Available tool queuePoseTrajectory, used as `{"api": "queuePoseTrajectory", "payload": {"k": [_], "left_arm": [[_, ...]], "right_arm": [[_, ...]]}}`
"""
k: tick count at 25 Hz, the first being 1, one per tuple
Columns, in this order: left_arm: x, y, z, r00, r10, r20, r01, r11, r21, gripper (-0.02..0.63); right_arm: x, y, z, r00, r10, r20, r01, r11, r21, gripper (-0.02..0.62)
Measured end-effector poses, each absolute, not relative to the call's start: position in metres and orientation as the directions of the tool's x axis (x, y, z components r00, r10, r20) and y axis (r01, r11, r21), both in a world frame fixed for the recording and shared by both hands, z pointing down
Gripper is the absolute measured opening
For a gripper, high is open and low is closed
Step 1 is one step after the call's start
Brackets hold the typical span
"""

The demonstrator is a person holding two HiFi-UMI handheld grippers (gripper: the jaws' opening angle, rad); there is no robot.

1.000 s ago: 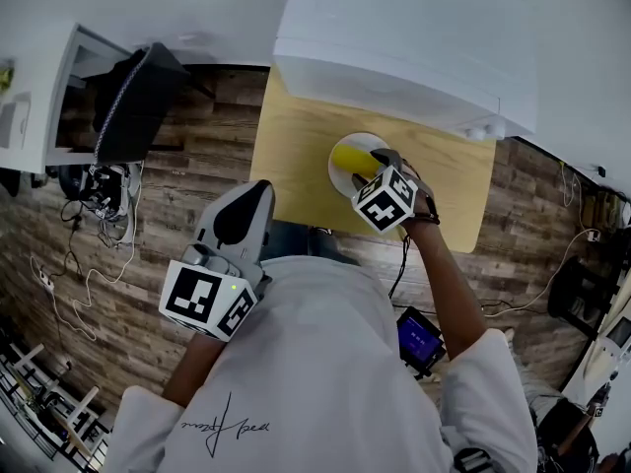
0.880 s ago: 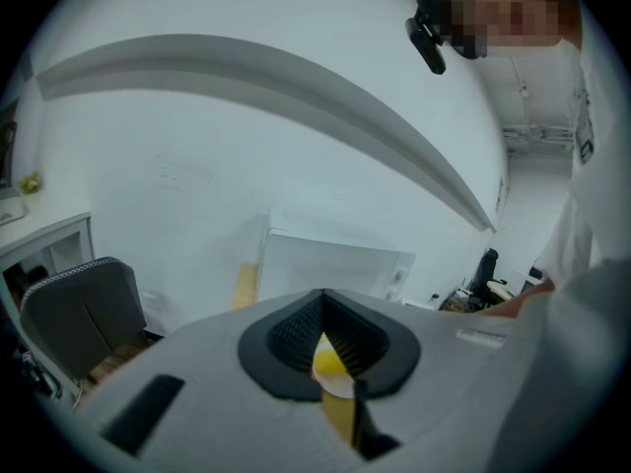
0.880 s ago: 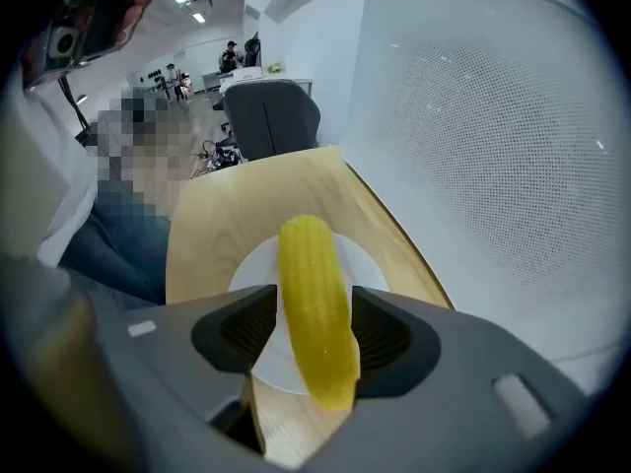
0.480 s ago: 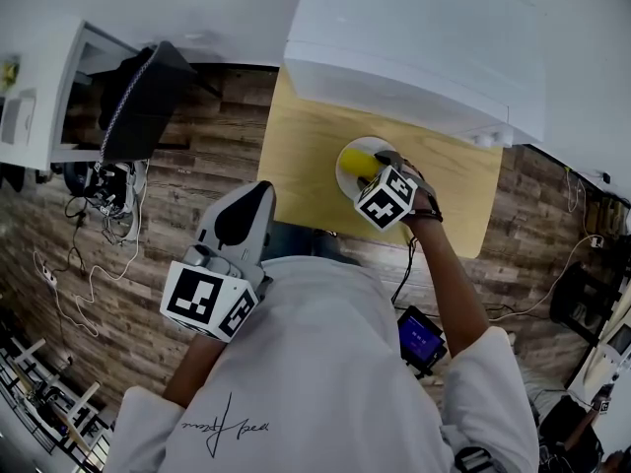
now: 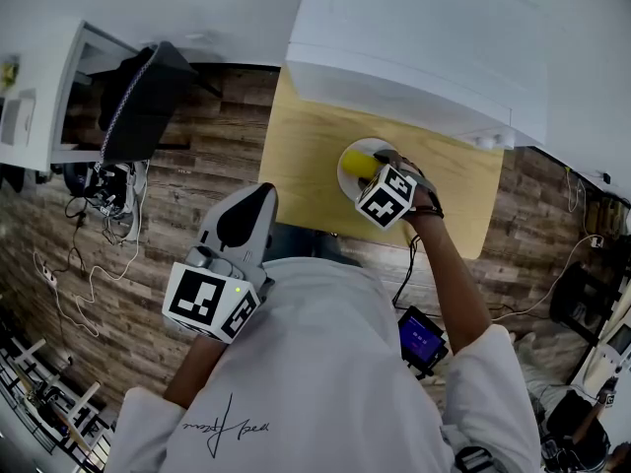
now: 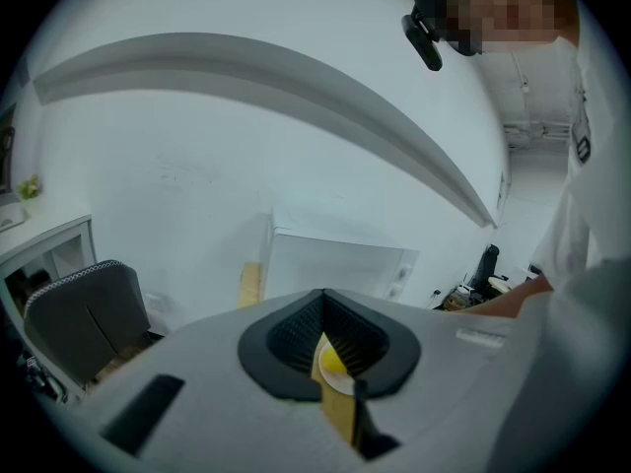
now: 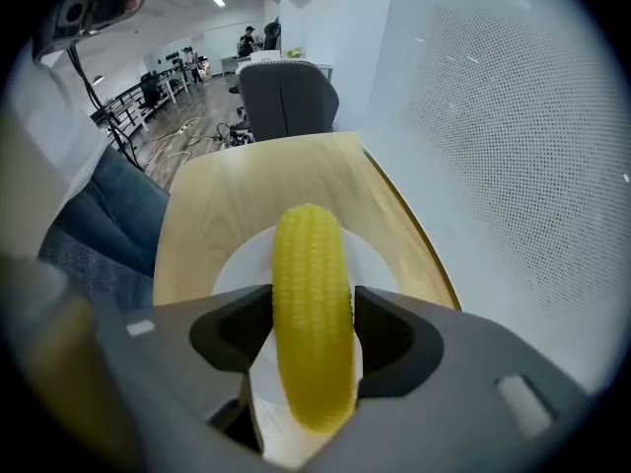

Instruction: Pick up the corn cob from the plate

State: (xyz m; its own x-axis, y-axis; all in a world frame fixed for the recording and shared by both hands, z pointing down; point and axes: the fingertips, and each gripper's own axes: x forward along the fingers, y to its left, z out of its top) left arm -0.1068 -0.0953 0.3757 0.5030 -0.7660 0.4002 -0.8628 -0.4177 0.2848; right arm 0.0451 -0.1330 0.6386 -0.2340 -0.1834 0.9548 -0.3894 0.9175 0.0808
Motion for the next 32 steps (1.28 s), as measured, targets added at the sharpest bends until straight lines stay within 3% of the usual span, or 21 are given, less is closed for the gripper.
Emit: {"api": "queuePoseTrajectory", "payload": {"k": [8, 32], "left_arm": [[-0.105, -0.094, 0.376, 0.514, -0.761, 0.396, -0.856, -0.426, 0.292, -0.007], [-0.094, -0.086, 0.369, 0.536, -0.759, 0.368, -0.841, -0.447, 0.304, -0.007]], "right_arm": [[0.041, -0.132, 0.638, -0.243, -0.161, 0.957, -0.345, 0.936, 0.07, 0.265], [0.048, -0.132, 0.622, -0.295, -0.195, 0.935, -0.517, 0.856, 0.015, 0.256]]}}
